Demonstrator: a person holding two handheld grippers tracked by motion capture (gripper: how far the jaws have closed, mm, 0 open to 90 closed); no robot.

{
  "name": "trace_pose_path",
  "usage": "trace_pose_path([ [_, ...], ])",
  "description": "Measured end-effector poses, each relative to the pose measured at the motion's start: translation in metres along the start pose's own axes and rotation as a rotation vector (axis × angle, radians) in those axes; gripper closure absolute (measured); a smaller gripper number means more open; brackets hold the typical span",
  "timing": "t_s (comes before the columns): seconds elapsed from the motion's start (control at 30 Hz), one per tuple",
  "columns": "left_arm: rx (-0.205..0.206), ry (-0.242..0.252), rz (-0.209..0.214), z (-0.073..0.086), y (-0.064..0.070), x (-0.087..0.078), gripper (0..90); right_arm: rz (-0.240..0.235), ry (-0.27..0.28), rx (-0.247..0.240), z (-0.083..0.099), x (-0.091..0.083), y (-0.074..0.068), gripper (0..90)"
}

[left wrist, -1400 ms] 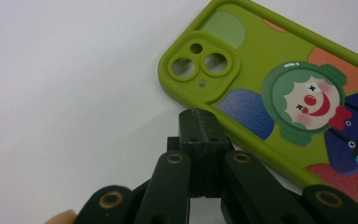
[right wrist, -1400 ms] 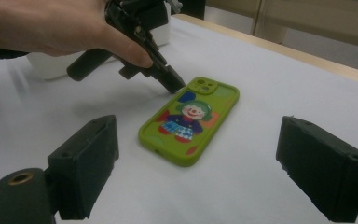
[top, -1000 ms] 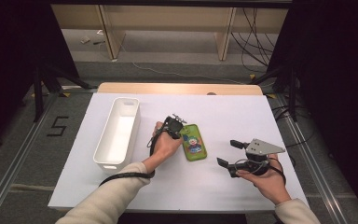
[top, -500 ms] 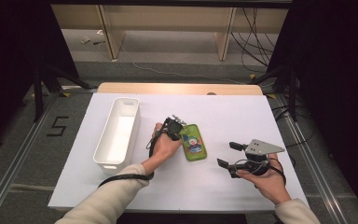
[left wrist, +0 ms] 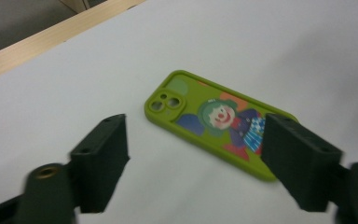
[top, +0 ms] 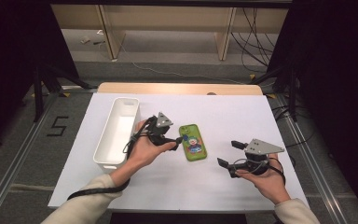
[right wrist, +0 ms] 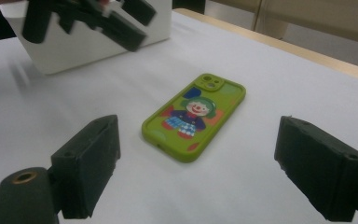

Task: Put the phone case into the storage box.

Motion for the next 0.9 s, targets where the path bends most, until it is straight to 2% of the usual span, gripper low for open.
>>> trace_pose_path([
  [0.1,0.016,0.032,0.01,0.009,-0.001,-0.019,9.8,0.0,-0.005,0.005,-0.001,0.001,0.0,15.0],
  [0.17,0.01,0.054,0.031,0.014,-0.001,-0.03,0.7,0.001,-0.009,0.005,-0.001,0.001,0.001,14.9],
  [0.23,-0.006,0.074,0.048,0.02,-0.002,-0.041,0.0,0.001,-0.005,0.005,-0.003,0.002,0.001,14.5],
  [0.4,-0.032,0.118,0.034,0.031,-0.008,-0.059,0.0,0.001,-0.018,0.006,-0.003,0.004,0.001,11.2],
  [0.43,-0.048,0.153,0.055,0.035,-0.009,-0.066,0.0,0.005,-0.022,0.004,-0.004,0.006,0.002,9.8],
  [0.53,-0.054,0.19,0.05,0.04,-0.011,-0.075,0.0,0.008,-0.029,0.007,-0.004,0.009,0.001,9.0],
  [0.67,-0.058,0.207,0.069,0.048,-0.011,-0.081,0.0,0.01,-0.033,0.008,-0.007,0.014,0.001,7.9],
  [0.9,-0.064,0.219,0.066,0.059,-0.01,-0.091,0.0,0.012,-0.047,0.011,-0.011,0.023,0.002,6.8],
])
Point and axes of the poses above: each handheld gripper's, and its own axes: x roughly forward along the jaws, z roughly out of its underside, y roughly to its right, the point moved 6 cm from there along x, roughly forward along the jaws, and after that the axes turned 6 degrees about -y, right-handed, at the moved point
